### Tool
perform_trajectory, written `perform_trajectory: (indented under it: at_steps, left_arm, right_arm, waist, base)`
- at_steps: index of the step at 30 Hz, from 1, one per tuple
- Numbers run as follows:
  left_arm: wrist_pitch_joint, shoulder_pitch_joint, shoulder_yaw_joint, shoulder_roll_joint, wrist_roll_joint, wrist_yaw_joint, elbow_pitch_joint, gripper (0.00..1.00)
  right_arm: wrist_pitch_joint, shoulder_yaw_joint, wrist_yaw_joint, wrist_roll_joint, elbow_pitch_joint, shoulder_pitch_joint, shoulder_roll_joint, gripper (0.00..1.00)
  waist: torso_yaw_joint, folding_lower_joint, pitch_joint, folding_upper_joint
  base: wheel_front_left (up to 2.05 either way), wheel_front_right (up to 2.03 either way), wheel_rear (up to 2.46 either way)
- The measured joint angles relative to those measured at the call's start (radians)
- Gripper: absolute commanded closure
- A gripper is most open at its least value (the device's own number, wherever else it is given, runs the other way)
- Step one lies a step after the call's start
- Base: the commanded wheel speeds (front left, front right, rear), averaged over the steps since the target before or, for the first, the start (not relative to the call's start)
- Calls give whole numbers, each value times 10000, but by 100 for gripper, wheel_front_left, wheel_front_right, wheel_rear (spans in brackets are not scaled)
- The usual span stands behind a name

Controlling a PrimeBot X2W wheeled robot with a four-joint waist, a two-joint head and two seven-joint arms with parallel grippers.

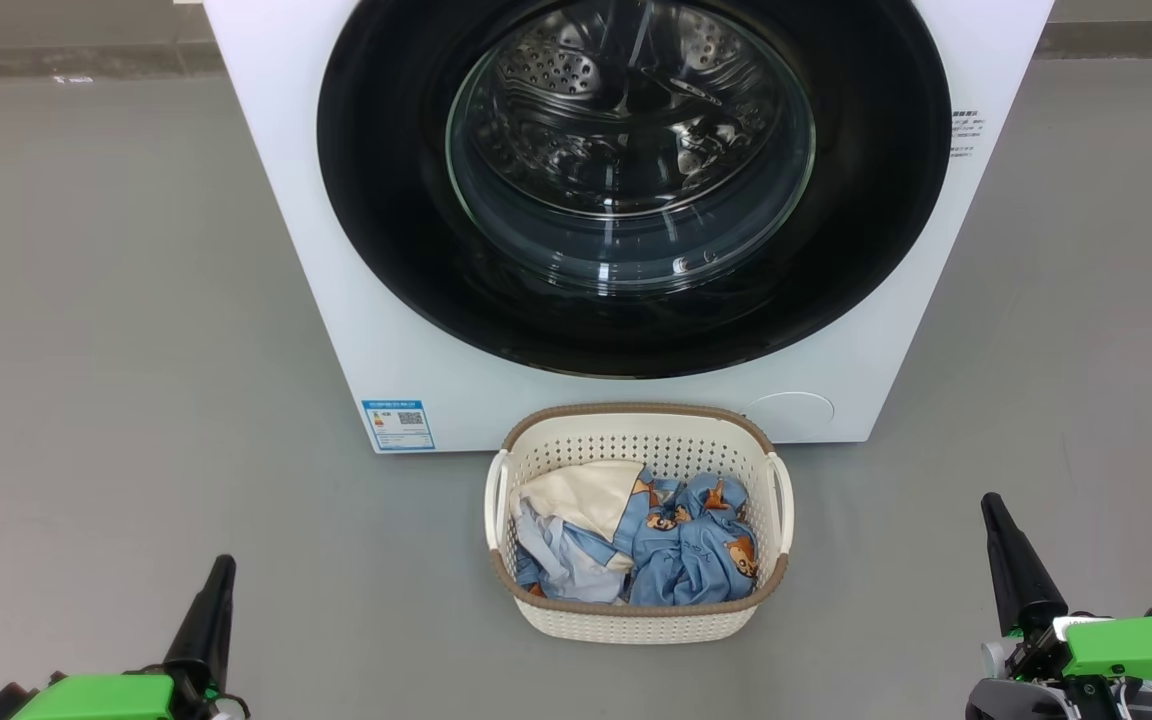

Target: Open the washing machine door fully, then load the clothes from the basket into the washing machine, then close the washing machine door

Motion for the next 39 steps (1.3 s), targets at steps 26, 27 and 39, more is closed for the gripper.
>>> perform_trajectory:
  at_steps: [26, 27, 39]
  left_arm:
    - [0, 0, 6, -8, 0, 0, 0, 100]
    - [0, 0, 6, -8, 0, 0, 0, 100]
    - [2, 0, 6, -10, 0, 0, 0, 100]
  right_arm:
    - [2, -33, 0, -48, 0, 0, 13, 100]
    - [2, -33, 0, -52, 0, 0, 13, 100]
    - [44, -42, 0, -58, 2, 0, 19, 100]
  waist:
    - [0, 0, 0, 0]
    - [0, 0, 0, 0]
    - [0, 0, 0, 0]
  base:
    - [0, 0, 0]
    - [0, 0, 0]
    - [0, 0, 0]
